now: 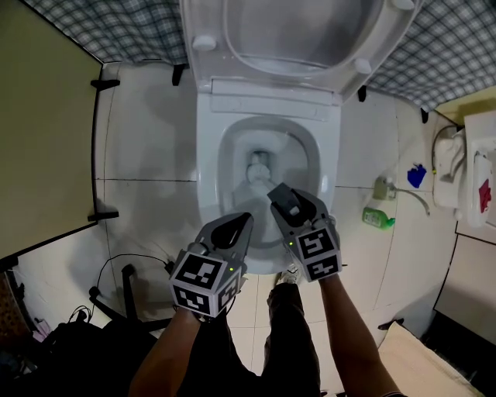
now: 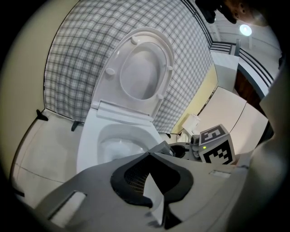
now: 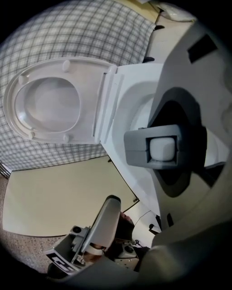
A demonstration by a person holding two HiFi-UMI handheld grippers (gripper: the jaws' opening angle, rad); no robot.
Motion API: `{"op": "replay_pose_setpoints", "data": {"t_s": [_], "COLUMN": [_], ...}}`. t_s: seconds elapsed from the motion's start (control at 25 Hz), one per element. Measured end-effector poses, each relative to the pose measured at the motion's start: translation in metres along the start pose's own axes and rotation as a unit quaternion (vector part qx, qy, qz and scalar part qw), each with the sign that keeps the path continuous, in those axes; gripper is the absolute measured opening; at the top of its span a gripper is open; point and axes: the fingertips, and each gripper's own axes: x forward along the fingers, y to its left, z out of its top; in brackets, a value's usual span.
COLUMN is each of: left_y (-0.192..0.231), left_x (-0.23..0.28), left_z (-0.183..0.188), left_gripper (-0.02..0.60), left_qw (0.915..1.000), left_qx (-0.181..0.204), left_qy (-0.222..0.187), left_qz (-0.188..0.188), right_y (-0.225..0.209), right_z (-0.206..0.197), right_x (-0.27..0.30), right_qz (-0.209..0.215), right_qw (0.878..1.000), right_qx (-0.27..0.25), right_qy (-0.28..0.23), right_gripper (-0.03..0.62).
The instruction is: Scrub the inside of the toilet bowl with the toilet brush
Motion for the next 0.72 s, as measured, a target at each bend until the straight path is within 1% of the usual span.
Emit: {"op": "replay_pose_setpoints", "data": {"t_s": [0.16, 0.24, 0.32, 0.52, 0.72], "left_y": [-0.003, -0.003, -0.002, 0.002, 0.007], "left_x": [-0.003, -0.004, -0.004, -0.006, -0.011], "left_z": [-0.002, -0.002, -0.003, -0.004, -0.008], "left_gripper": [0.005, 0.005, 0.005, 0.005, 0.005], "left_qw": [1.0, 1.0, 1.0, 0.9999, 0.9999], "left_qx": [-0.004, -0.008, -0.009, -0.011, -0.014], "left_qy": [0.002, 0.002, 0.003, 0.001, 0.001], "left_qz": [-0.002, -0.002, -0.002, 0.0, 0.004], "right_y": [0.021, 0.029, 0.034, 0.03, 0.021], "right_z": [0.002, 0.001, 0.0, -0.011, -0.011], "right_x": [-0.027, -0.041, -0.046, -0.015, 0.01], "right_qz": [0.034, 0.045, 0.048, 0.031, 0.029], "right_qw": [0.998, 0.997, 0.997, 0.996, 0.995], "right_qx": [-0.046, -0.055, -0.06, -0.08, -0.073], "right_qy": [0.01, 0.014, 0.02, 0.039, 0.057], "right_gripper": [0.218, 0.218, 0.218, 0.218, 0.218]}}
